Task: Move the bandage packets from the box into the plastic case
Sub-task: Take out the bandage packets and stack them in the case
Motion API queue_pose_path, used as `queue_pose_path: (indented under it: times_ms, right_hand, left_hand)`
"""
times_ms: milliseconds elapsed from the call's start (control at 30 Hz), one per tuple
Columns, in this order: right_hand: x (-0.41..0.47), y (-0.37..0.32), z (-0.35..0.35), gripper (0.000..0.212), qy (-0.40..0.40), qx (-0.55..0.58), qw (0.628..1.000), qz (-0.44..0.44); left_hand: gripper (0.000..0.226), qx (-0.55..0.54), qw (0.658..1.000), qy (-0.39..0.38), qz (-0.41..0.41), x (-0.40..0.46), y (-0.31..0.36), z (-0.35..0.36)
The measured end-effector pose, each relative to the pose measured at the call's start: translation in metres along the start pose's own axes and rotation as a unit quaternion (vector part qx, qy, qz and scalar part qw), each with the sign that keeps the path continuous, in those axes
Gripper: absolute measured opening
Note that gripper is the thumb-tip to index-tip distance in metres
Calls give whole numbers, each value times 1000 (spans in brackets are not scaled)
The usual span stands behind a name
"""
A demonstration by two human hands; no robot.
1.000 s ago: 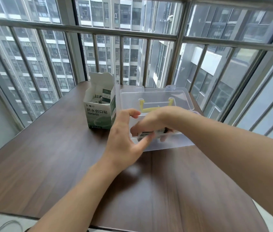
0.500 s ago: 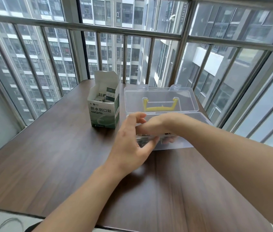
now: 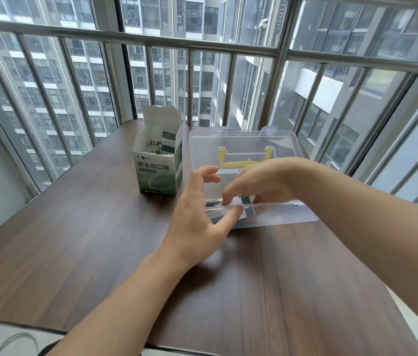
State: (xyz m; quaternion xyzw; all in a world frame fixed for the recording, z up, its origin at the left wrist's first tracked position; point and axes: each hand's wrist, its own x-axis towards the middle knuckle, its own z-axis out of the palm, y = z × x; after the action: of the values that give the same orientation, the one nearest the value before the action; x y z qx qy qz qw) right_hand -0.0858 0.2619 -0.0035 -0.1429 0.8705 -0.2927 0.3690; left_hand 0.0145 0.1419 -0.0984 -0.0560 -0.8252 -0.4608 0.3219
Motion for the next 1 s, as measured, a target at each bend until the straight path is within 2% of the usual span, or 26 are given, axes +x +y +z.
queue_pose_path:
  times_ms: [167,333,533,700,767,867,1000]
  right_hand:
    - [-3,1,-2,31,-11,13,1000,21]
    - [-4,1,1,26,13,40,999,32]
    - [-1,-3,7,41,51,61,995,68]
    - [-6,-8,16,24,92,39,991,89]
    - [-5,-10,18,29,97,27,989,109]
    - [-3,-12,19,53,99,12,989,112]
    - [3,-11,13,70,72,66,990,97]
  left_hand:
    - [69,5,1000,-3,6,-1,-1,0]
    - [70,9,1000,-4,12,0,-2,0]
    - [70,4,1000,-8,9,-1,-2,0]
    - [69,6,1000,-9,12,-1,-2,0]
    - [68,8,1000,-7,14,-1,-2,1]
    - [68,11,1000,-6,19,-1,-2,1]
    - [68,9,1000,-9,20,0,-2,0]
